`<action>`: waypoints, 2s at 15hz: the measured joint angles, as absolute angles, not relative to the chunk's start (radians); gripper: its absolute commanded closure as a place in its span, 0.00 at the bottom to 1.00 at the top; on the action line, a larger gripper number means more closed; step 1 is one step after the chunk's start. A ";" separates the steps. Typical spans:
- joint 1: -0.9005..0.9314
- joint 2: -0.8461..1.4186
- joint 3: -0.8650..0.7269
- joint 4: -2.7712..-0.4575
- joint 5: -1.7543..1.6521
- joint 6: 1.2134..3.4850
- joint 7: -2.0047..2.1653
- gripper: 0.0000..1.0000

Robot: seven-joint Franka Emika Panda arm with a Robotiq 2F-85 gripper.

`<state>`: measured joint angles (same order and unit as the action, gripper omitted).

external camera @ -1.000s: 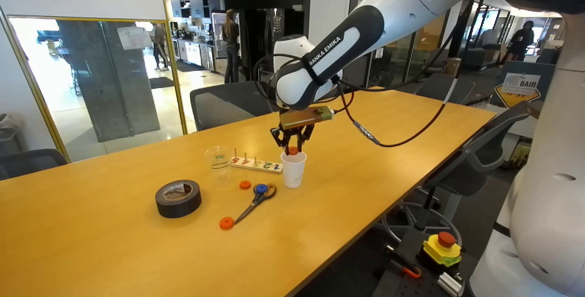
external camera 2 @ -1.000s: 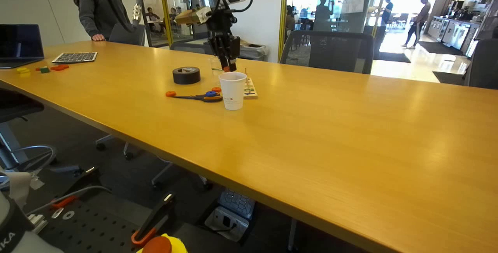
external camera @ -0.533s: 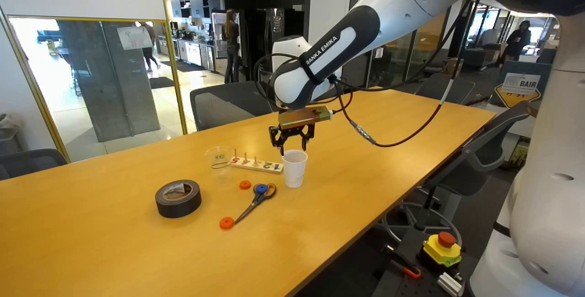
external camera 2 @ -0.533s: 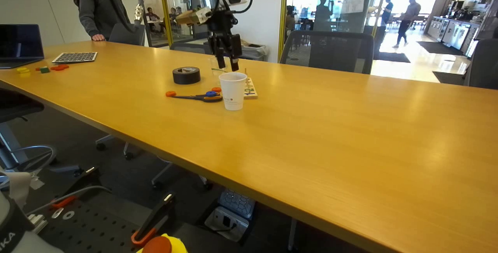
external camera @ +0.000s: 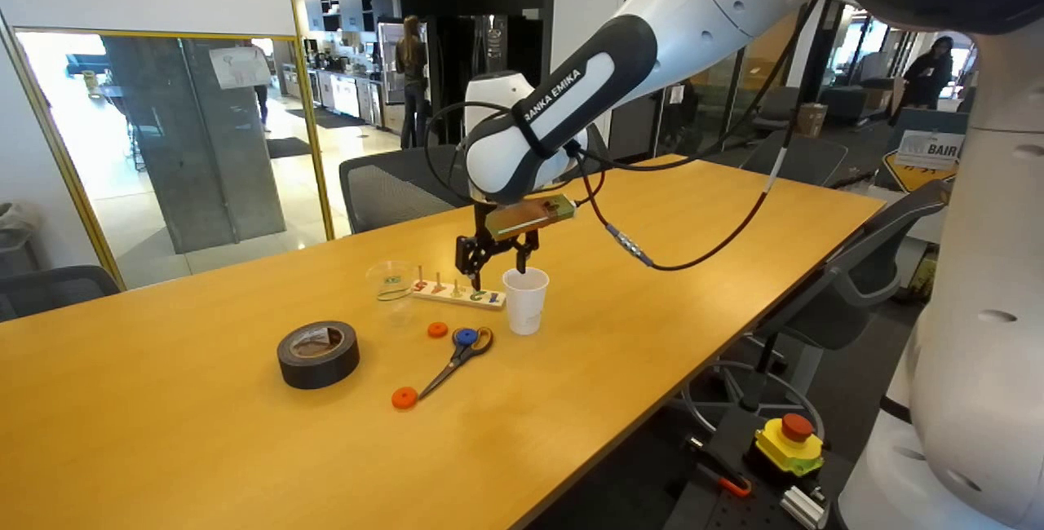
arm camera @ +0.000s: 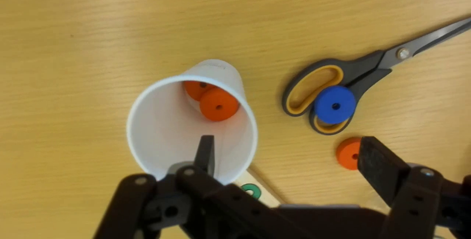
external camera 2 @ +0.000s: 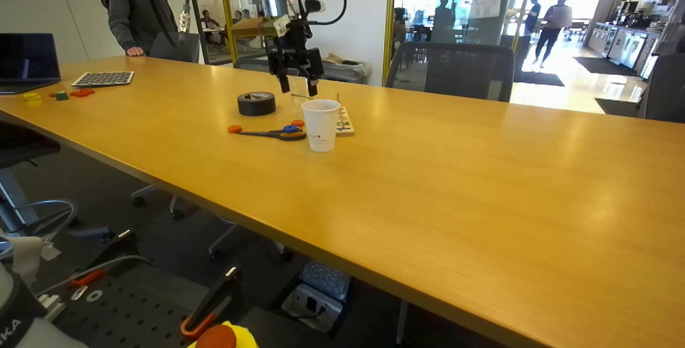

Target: Put two round orange blocks in the white cup then put the round blue block in the clear cup, then put the remaining round orange blocks in the white cup

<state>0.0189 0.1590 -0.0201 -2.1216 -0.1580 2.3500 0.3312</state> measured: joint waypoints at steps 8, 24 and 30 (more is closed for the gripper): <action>0.024 0.228 0.047 -2.119 -0.113 2.379 -0.077 0.00; -0.031 0.447 0.088 -1.967 -0.044 2.372 -0.489 0.00; -0.035 0.459 0.088 -1.951 -0.044 2.364 -0.494 0.00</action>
